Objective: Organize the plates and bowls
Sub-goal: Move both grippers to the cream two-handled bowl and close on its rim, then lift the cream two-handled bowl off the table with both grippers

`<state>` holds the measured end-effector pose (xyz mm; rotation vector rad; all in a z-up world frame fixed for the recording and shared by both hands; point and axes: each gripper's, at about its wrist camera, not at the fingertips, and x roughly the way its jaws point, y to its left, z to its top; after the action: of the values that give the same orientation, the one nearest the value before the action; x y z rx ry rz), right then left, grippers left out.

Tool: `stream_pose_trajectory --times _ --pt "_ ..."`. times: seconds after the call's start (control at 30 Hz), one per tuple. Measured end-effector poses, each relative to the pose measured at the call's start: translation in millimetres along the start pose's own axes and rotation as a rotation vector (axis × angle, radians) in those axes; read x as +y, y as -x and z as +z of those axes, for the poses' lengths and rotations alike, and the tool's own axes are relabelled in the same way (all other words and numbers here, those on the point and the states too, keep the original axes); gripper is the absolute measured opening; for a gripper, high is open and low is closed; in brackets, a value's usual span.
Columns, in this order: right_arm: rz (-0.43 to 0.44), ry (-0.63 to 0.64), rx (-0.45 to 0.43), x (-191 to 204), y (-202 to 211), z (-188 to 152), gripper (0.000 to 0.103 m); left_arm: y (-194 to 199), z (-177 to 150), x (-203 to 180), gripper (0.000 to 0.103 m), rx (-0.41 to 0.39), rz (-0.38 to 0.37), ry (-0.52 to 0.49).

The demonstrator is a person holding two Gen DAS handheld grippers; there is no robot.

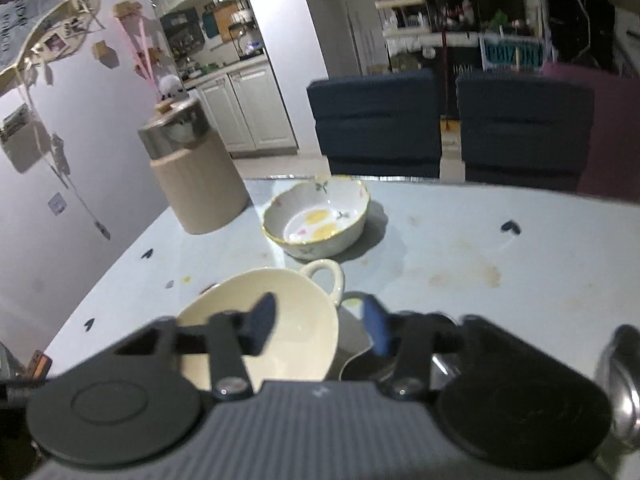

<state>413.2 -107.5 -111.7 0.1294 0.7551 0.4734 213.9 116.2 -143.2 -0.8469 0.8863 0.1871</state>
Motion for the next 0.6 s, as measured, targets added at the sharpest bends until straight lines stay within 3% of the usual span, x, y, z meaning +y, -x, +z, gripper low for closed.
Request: stream_pose_trajectory --times 0.1,0.23,0.3,0.6 --pt "0.018 -0.036 0.028 -6 -21 2 0.028 -9 1 -1 0.028 0.065 -0.014 -0.005" --pt "0.051 -0.097 0.039 -14 -39 2 0.028 -14 4 2 0.025 0.088 -0.008 0.006" --pt "0.064 -0.124 0.044 -15 -48 4 0.028 -16 6 6 0.018 0.094 -0.001 0.015" --pt "0.033 -0.161 0.045 -17 -75 6 0.028 -20 14 14 0.019 0.083 -0.014 0.023"
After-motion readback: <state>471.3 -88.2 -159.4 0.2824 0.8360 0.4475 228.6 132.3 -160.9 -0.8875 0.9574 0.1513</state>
